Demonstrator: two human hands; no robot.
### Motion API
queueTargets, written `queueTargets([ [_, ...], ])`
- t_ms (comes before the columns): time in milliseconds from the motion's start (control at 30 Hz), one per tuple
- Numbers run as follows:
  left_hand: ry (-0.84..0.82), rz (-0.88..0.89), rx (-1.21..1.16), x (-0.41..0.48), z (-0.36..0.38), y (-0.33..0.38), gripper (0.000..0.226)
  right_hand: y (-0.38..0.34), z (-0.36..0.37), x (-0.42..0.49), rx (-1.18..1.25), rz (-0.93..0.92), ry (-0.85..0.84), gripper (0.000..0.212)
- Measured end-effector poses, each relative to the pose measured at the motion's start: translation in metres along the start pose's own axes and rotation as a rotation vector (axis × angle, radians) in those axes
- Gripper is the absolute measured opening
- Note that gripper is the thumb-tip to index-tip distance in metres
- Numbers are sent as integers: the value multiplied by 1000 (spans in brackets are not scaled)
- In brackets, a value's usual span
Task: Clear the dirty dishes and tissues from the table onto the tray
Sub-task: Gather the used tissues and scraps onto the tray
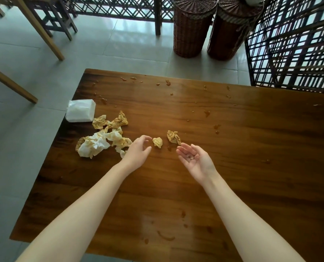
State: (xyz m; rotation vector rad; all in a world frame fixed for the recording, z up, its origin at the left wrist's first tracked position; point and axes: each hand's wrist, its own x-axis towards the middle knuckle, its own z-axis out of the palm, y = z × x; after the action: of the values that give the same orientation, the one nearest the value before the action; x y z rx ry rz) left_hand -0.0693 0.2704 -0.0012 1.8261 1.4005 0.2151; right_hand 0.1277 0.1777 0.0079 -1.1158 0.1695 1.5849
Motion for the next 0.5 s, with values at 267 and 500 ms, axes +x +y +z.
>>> queueTargets([
  [267,-131,186,333,49,27,5,45,-11,-14,9,-237,-181,447,18],
  [500,-126,291,545,63,40,-2,32,-8,-50,-10,-72,-154,498,14],
])
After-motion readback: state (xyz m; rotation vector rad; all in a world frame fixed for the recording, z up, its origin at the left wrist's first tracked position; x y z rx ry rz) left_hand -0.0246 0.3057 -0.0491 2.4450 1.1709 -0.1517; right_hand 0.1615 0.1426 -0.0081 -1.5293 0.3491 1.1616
